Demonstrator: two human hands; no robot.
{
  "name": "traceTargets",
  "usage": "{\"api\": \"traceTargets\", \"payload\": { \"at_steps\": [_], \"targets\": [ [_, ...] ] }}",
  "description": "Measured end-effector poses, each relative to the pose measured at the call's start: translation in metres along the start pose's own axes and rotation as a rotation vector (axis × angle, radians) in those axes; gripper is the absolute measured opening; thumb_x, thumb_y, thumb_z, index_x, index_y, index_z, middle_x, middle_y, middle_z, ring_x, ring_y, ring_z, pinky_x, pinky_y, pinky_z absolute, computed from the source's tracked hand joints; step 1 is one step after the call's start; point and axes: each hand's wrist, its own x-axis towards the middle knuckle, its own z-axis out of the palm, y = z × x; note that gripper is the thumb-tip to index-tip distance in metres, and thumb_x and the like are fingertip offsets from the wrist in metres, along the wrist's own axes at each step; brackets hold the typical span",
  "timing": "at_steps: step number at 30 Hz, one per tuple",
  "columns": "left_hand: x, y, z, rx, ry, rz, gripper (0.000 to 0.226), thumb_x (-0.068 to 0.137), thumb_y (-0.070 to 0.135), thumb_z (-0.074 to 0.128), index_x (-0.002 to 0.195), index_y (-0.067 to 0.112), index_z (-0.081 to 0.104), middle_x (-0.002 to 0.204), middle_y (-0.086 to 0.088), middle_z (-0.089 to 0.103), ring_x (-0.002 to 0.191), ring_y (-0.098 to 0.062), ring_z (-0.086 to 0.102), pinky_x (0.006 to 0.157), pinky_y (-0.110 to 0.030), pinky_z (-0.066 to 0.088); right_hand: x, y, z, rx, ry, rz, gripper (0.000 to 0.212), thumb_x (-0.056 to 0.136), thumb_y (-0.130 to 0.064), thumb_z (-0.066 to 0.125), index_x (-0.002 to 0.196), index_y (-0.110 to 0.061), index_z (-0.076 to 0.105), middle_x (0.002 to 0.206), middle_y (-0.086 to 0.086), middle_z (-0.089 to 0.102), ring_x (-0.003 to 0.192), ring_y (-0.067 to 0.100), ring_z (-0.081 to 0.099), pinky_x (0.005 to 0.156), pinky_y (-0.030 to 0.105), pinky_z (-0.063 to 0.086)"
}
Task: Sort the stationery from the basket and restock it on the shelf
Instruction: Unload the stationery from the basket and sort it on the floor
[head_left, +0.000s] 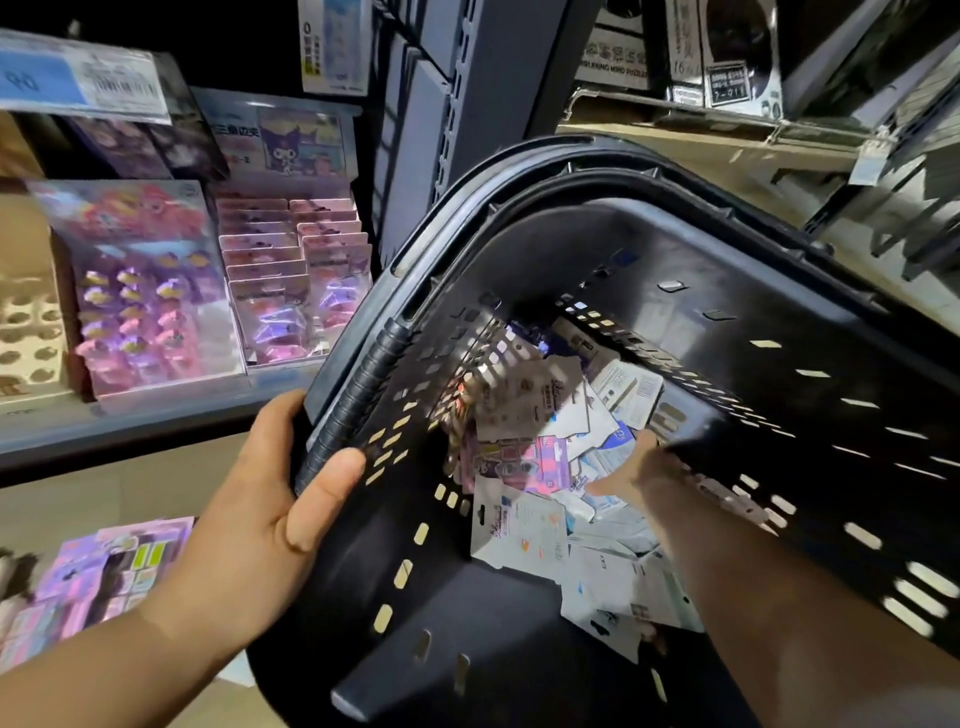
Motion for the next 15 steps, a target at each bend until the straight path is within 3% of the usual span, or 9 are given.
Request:
{"api": "traceTargets", "payload": {
  "at_steps": [4,8,11,15],
  "targets": [
    [-0.0017,0.0019,0.0017,0.013,0.013,-0.009,0.046,0.070,0.069,0.040,0.112,0.050,0.038,0.104,0.054,0.046,0.099,0.027,0.048,0.077,0.001,0.038,-0.0006,0.0036,0.0042,-0.066,0.045,-0.084,0.090,0.066,-0.061,0.078,0.139,-0.020,0.043,0.139,0.007,0.054,0.126,0.030,0.050,0.097,0.035,0.039],
    [-0.0044,0.0045,0.0028,0.023,0.028,-0.021,0.042,0.071,0.066,0.042,0.110,0.049,0.038,0.100,0.056,0.046,0.095,0.027,0.049,0.075,-0.004,0.040,0.0006,0.0050,0.0064,0.002,-0.008,-0.087,0.093,0.071,-0.056,0.078,0.144,-0.011,0.042,0.143,0.013,0.050,0.128,0.029,0.051,0.096,0.030,0.045],
    [-0.0046,0.0054,0.0046,0.036,0.028,-0.036,0.029,0.079,0.050,0.045,0.107,0.048,0.038,0.095,0.057,0.045,0.091,0.028,0.049,0.072,-0.010,0.040,0.0024,0.0060,0.0075,0.054,-0.005,-0.081,0.094,0.073,-0.058,0.075,0.144,-0.006,0.042,0.144,0.014,0.048,0.128,0.029,0.050,0.097,0.029,0.044],
    [-0.0039,0.0037,0.0054,0.032,0.025,-0.022,0.028,0.082,0.044,0.046,0.109,0.047,0.038,0.095,0.057,0.046,0.091,0.029,0.049,0.075,-0.006,0.040,0.0035,0.0101,0.0088,0.090,-0.036,-0.092,0.085,0.072,-0.057,0.077,0.135,-0.006,0.052,0.136,0.013,0.056,0.121,0.027,0.055,0.090,0.026,0.045]
  ]
}}
